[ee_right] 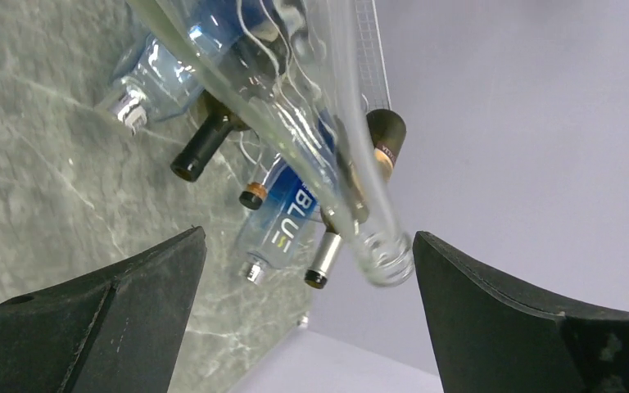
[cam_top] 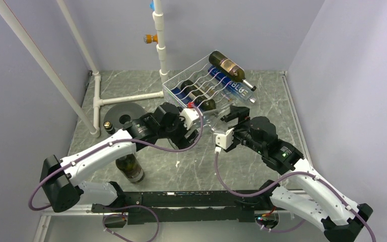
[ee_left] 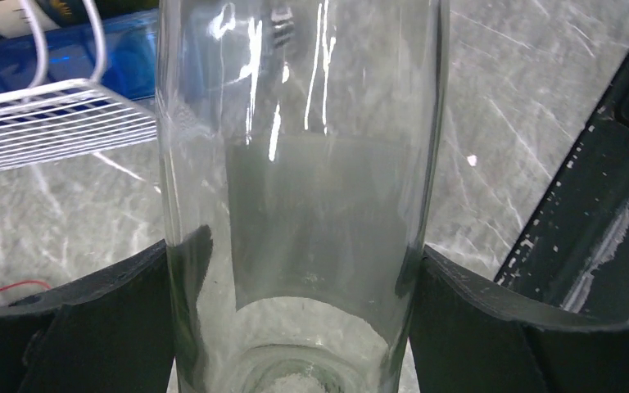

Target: Put the wine bottle on the wine rack

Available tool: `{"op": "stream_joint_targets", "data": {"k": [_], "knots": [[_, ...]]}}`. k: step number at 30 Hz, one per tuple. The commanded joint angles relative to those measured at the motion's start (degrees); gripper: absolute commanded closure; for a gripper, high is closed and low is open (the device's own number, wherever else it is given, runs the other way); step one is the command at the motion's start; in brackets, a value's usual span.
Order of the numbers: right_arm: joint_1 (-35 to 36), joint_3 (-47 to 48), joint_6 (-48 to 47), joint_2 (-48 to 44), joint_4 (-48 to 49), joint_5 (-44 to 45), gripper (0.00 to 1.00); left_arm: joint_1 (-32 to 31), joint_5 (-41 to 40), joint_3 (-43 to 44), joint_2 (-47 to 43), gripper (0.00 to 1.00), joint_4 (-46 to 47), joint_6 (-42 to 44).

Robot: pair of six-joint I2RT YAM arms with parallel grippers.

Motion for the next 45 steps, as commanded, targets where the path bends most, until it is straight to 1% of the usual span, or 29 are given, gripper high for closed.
{"op": "stream_joint_targets", "data": {"k": [1,4,6,9,18,22,25,28,31,34,39,41,42,43,44,45], "knots": [[0.16,1.18,-9.64,-1.66,-4.64,-1.50,0.01,-1.51,5.06,5.98,-0.66,1.00,8.14,1.25],[0.16,1.88,-11.18,-0.28,-7.18,0.88,0.02,-2.47,6.99,5.99,-0.40,1.00,7.97,1.86],[0.16,1.21,-12.10,-0.36,-6.22,0.30,0.02,-3.16,7.62,5.83,-0.22,1.00,7.73,2.56],[0.44,1.66,-13.17,1.14,-8.37,0.59,0.04,-3.93,8.62,5.85,0.14,1.00,7.36,3.34],[2.04,-1.60,-14.47,0.89,-6.48,0.60,0.08,-5.33,10.34,5.94,0.88,1.00,6.52,4.58],[2.80,-2.83,-14.36,1.15,-7.04,0.49,0.11,-5.57,10.28,6.01,1.18,1.00,6.36,4.86],[3.21,-4.48,-14.53,0.69,-5.33,0.52,0.11,-5.65,11.34,6.01,1.24,1.00,6.22,4.74],[3.40,-5.45,-14.69,0.73,-4.19,0.27,0.16,-5.74,11.99,5.91,1.10,1.00,6.28,5.02],[3.99,-7.06,-15.33,0.73,-2.35,0.71,0.26,-5.88,13.01,6.10,1.39,1.00,6.04,5.13],[4.41,-8.10,-15.61,0.71,-0.86,0.94,0.33,-5.91,14.25,6.08,1.56,1.00,5.93,5.20],[5.01,-9.55,-16.44,-0.07,0.94,2.60,0.61,-6.14,14.80,6.36,1.51,1.00,5.45,5.61],[5.08,-9.48,-15.78,-0.27,0.32,2.46,0.71,-6.18,14.28,6.43,1.48,1.00,5.23,5.65],[5.00,-9.40,-15.24,-0.39,-0.03,2.09,0.77,-6.21,13.70,6.51,1.53,1.00,5.10,5.80],[5.00,-9.46,-14.83,-0.60,0.14,1.77,0.90,-6.21,13.08,6.58,1.62,1.00,4.91,5.83],[5.04,-9.74,-14.66,-0.97,0.58,1.56,1.00,-6.19,12.40,6.79,1.78,1.00,4.77,5.77],[5.07,-10.12,-14.42,-1.29,1.30,1.40,1.00,-6.19,11.89,7.17,1.92,0.96,4.49,5.61]]}}
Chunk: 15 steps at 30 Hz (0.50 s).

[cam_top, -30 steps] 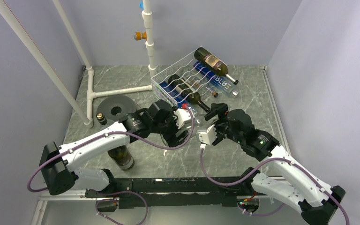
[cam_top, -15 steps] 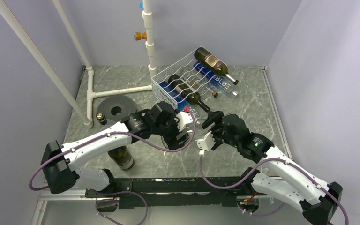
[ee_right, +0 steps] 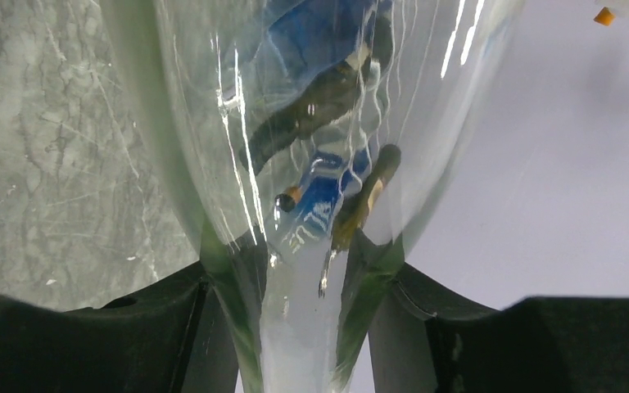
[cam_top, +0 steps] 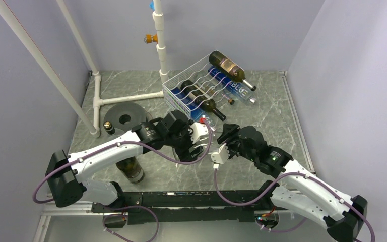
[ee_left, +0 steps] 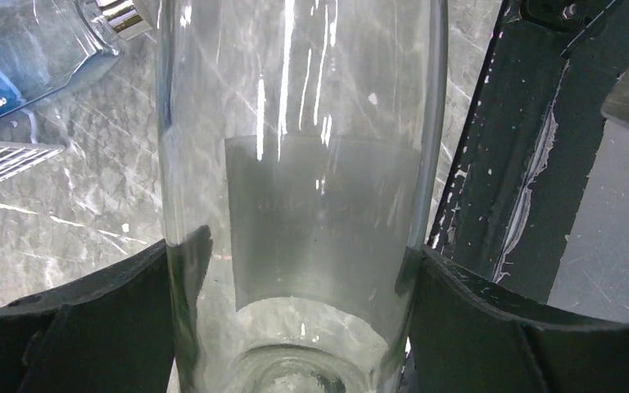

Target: Put the wine bottle on the wine rack

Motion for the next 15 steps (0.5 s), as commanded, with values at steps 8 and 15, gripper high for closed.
{"op": "stream_joint_targets", "data": {"k": [8,15], "knots": [[0.33,-1.20,3.63,-2.59,3.40,-2.03,1.00,-0.61,-1.15,7.57,-1.84,0.17,8.22,0.44],[0.29,-1.69,6.84,-3.53,5.42,-2.99,1.00,-0.61,-4.85,6.82,-4.53,0.00,9.23,0.27]]}}
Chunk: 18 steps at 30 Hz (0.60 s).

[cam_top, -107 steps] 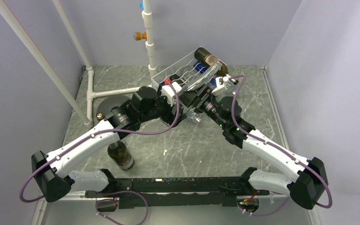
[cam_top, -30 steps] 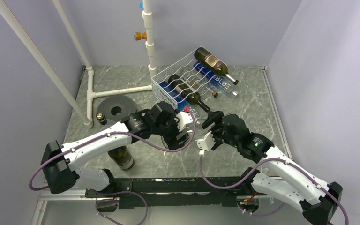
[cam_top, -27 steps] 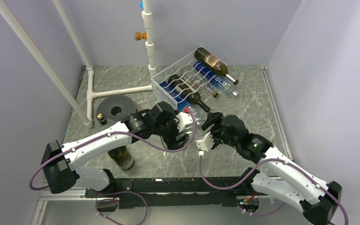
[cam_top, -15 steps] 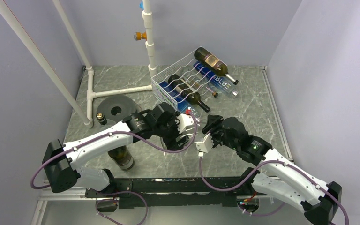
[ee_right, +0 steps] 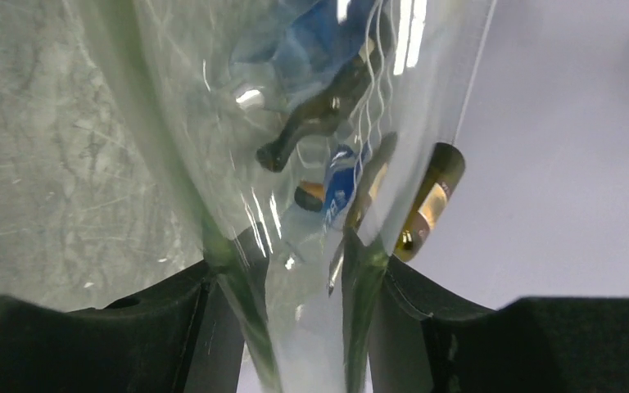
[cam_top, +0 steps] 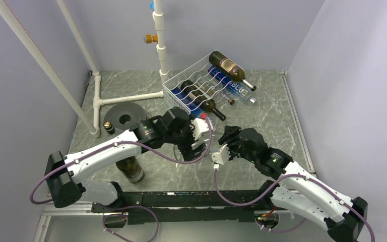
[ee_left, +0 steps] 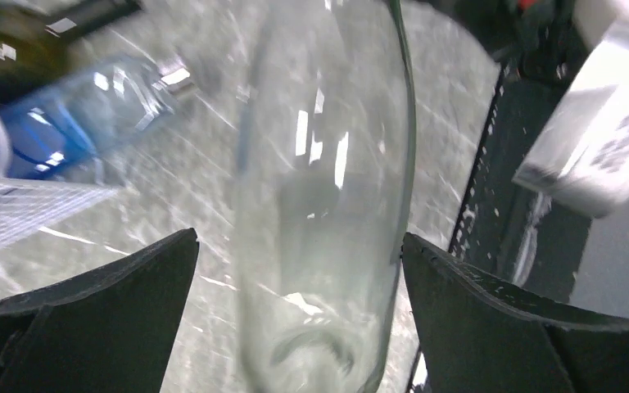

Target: Put the wine bottle on the wine rack

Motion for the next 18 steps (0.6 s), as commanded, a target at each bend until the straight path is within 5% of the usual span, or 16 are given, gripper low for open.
{"op": "stream_joint_targets", "data": {"k": [1,11,18], "knots": [[0.39,-0.11,3.48,-1.99,5.21,-3.11,1.00,-0.09,-3.13,3.58,-5.23,0.01,9.11,-0.11],[0.34,-0.29,11.42,-2.25,8.80,-0.96,1.00,-0.09,-12.42,-0.42,-13.07,0.01,14.71,-0.17],[0.33,0.51,22.17,-2.06,11.90,2.93,1.00,-0.03,-37.95,-5.54,-20.65,0.01,22.48,-1.27]]}}
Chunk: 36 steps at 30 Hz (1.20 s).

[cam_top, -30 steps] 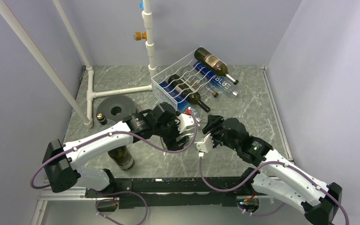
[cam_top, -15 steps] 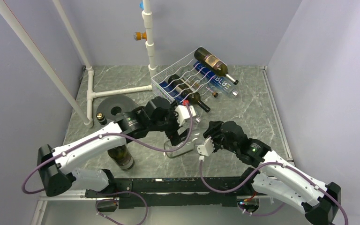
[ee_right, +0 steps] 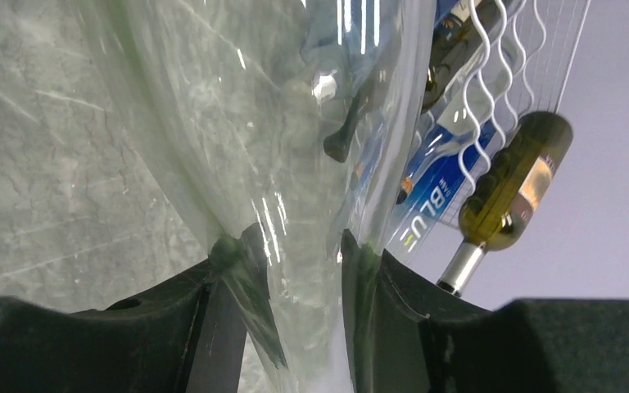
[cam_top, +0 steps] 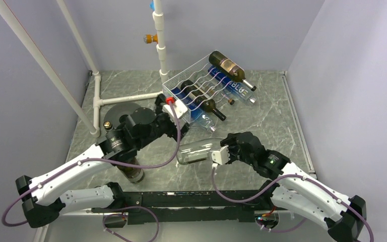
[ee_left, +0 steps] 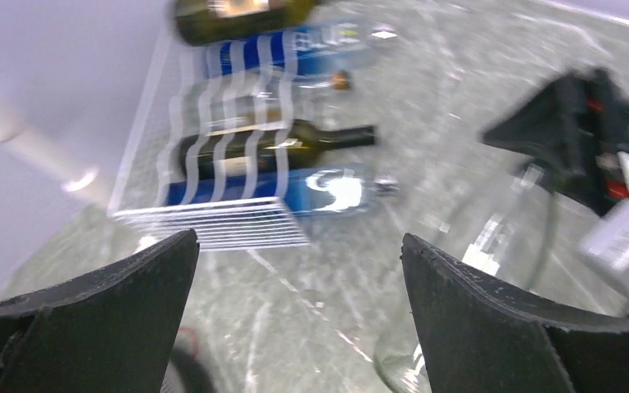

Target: Put the wine bottle on the wine rack

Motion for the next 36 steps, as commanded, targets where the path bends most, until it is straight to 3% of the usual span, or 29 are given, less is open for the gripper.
{"op": "stream_joint_targets", "data": {"k": [1,4,7,16,26,36], "knots": [[0.20,4.48,13.16,-1.74,15.36,2.63,1.00,0.00,-21.71,-3.05,-5.46,0.01,8.86,-1.23],[0.16,6.08,18.35,-0.18,16.42,6.08,1.00,0.02,-32.95,-5.92,-9.28,0.00,12.85,-1.21],[0.09,7.08,22.57,1.72,19.40,11.06,1.00,0.02,-38.41,-7.65,-12.58,0.00,15.46,-1.54],[-2.83,13.14,32.53,9.84,30.31,21.30,1.00,-0.01,-39.84,-10.23,-16.63,0.03,19.36,0.02],[-12.19,22.84,38.00,22.99,35.03,23.27,1.00,-0.04,-39.46,-9.99,-13.13,0.04,19.80,2.08],[-18.60,34.60,43.28,35.04,33.85,20.57,1.00,-0.02,-39.21,-10.18,-10.62,0.06,21.37,5.53]]}}
